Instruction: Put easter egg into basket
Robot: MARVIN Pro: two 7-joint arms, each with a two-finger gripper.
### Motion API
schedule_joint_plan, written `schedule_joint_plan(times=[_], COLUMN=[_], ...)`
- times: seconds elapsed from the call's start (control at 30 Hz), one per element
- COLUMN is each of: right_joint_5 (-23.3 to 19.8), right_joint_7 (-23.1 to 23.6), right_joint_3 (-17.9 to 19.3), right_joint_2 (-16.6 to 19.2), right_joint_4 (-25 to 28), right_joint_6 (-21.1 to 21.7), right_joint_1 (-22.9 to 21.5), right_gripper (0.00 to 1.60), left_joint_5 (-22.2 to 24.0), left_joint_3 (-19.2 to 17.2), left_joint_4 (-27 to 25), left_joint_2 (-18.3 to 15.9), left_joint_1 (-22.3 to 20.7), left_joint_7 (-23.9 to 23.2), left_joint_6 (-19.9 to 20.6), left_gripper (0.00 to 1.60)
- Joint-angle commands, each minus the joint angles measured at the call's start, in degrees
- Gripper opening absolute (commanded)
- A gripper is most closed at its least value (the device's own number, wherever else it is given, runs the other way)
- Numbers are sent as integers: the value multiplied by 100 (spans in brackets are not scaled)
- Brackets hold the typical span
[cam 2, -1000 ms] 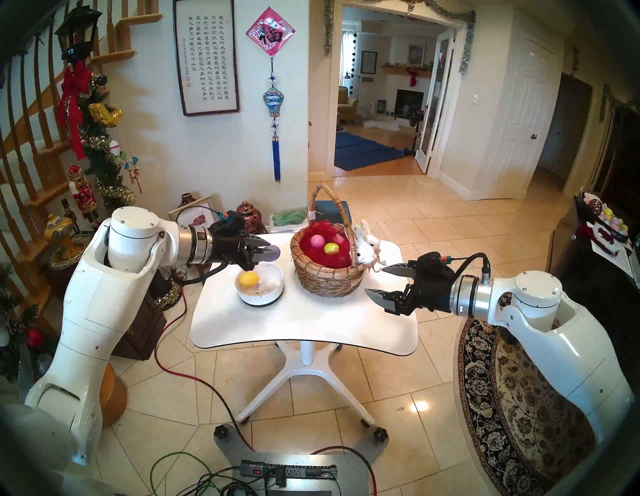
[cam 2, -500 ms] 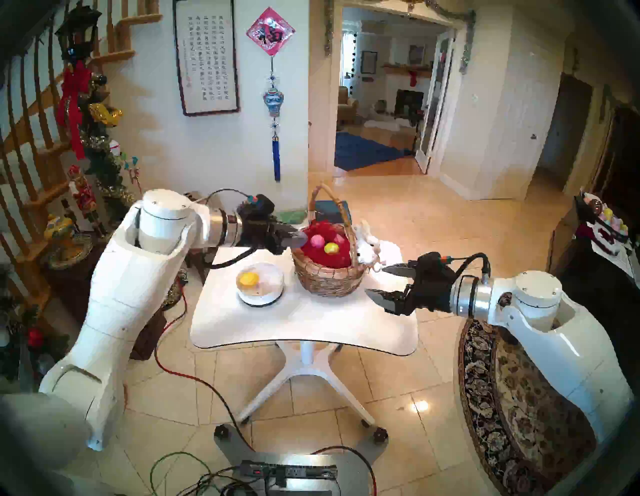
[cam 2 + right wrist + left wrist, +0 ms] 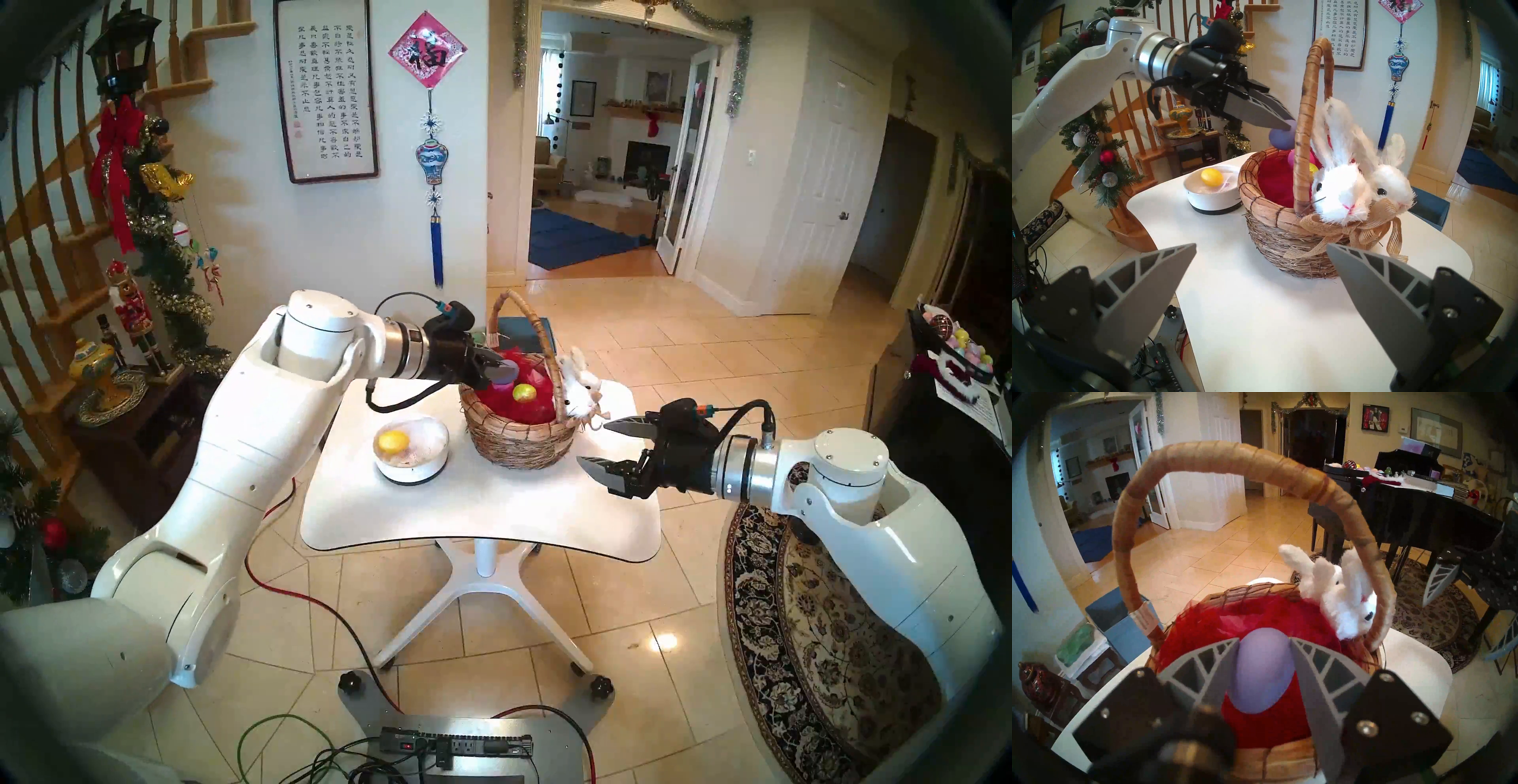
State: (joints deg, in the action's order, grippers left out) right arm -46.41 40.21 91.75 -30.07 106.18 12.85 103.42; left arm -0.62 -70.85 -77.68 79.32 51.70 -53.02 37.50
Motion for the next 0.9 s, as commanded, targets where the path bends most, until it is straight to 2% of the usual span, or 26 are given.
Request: schedule_joint_plan(times=[0.0,0.17,0.23,0.33,0.37,0.4,0.47,0.87], right_joint_5=[-8,-8,-9,-9,-9,-9,-9,-8], right_joint_7=[-6,-7,-7,-7,-7,-7,-7,-6], right_joint_3=[46,49,50,51,51,51,51,47], right_joint_2=[10,10,10,10,10,10,10,10], right_joint_4=[6,7,8,8,8,8,8,7], right_joint_6=[-12,-13,-13,-13,-13,-13,-13,-12], right_joint_1=[-16,-13,-12,-11,-11,-11,-11,-14], right_gripper=[160,160,160,160,160,160,160,160], left_joint_5=[111,161,168,186,186,189,200,391], left_joint_3=[107,135,143,141,141,138,123,-228], left_joint_4=[441,824,977,1154,1185,1206,1226,804], left_joint_2=[368,412,399,382,378,368,337,-16], left_joint_1=[-494,-572,-594,-619,-625,-629,-633,-486], left_joint_7=[-130,-198,-226,-285,-294,-311,-357,-637], left_joint_6=[-202,-494,-618,-755,-782,-797,-811,-657], left_gripper=[96,104,121,136,136,147,158,160])
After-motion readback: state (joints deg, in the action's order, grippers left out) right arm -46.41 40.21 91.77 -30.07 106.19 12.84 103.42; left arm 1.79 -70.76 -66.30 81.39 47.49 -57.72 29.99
